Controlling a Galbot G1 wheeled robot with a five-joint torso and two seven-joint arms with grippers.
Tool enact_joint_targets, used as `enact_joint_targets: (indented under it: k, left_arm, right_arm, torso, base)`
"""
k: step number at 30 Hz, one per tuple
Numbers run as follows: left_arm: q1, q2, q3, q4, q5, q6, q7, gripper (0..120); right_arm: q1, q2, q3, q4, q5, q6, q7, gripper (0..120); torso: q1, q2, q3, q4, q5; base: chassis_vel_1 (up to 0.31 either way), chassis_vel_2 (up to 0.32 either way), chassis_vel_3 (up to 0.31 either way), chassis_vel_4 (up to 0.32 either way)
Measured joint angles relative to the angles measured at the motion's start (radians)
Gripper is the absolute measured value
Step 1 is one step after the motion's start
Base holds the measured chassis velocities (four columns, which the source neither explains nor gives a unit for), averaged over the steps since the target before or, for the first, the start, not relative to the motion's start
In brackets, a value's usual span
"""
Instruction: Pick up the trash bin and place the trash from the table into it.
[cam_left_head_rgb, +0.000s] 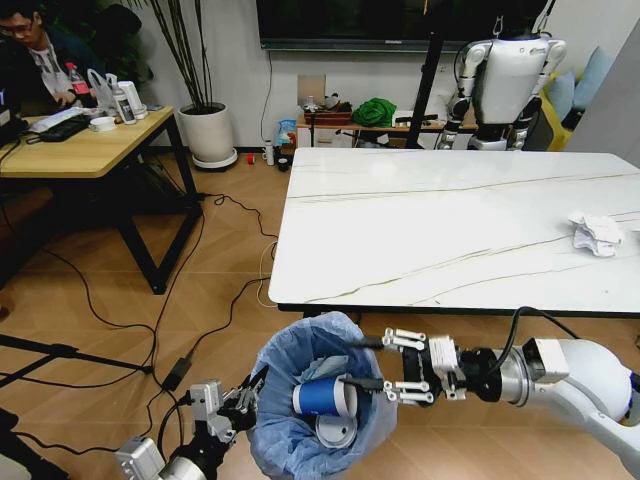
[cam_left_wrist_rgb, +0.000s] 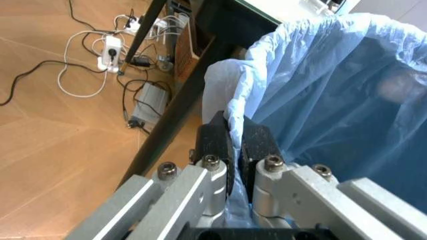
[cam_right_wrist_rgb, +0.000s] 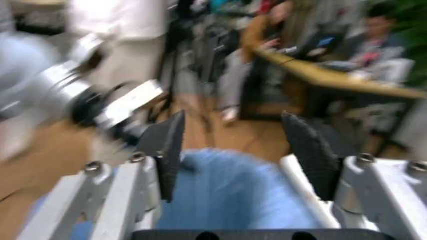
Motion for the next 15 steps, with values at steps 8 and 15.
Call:
enact_joint_targets:
  k: [8,15]
  left_arm:
    - [0.02,-0.02,0.021,0.005,0.049,-0.008,0.012,0]
    - [0.025,-0.03,0.025,0.003,0.072,-0.015,0.018,0]
  right_arm:
    - [0.023,0.092,0.233,-0.087,0.14,-0.109,0.403,92]
    - [-0.021,0.232,0.353,-0.184,0.152,-0.149,0.399,100]
  torso:
    - [0.0,0.0,0.0,0.0,-0.0001]
    - [0.0,0.0,0.0,0.0,0.0002]
  base:
    - [0.0,0.0,0.0,0.0]
    - [0.0,0.0,0.0,0.0]
